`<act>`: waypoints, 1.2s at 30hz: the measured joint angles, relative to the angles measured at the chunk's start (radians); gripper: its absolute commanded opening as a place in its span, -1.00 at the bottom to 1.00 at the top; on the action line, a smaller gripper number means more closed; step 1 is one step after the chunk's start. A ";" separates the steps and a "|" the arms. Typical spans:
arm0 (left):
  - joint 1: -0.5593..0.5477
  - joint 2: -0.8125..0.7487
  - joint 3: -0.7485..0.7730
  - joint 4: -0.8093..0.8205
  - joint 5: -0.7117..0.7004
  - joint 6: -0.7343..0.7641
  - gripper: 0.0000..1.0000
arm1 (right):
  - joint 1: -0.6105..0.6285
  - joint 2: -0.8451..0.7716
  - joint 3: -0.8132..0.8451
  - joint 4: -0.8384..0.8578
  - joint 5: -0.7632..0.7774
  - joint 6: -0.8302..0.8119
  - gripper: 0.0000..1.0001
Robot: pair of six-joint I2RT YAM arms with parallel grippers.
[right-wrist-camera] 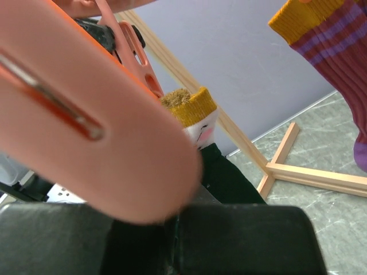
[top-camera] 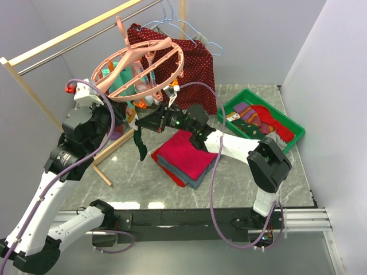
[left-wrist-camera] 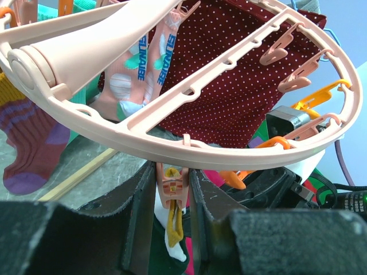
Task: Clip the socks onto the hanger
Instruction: Clamp the sock onto the hanger.
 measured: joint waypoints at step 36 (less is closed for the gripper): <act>0.000 0.002 0.000 -0.009 0.018 0.000 -0.79 | 0.000 0.017 0.054 -0.002 0.017 0.001 -1.00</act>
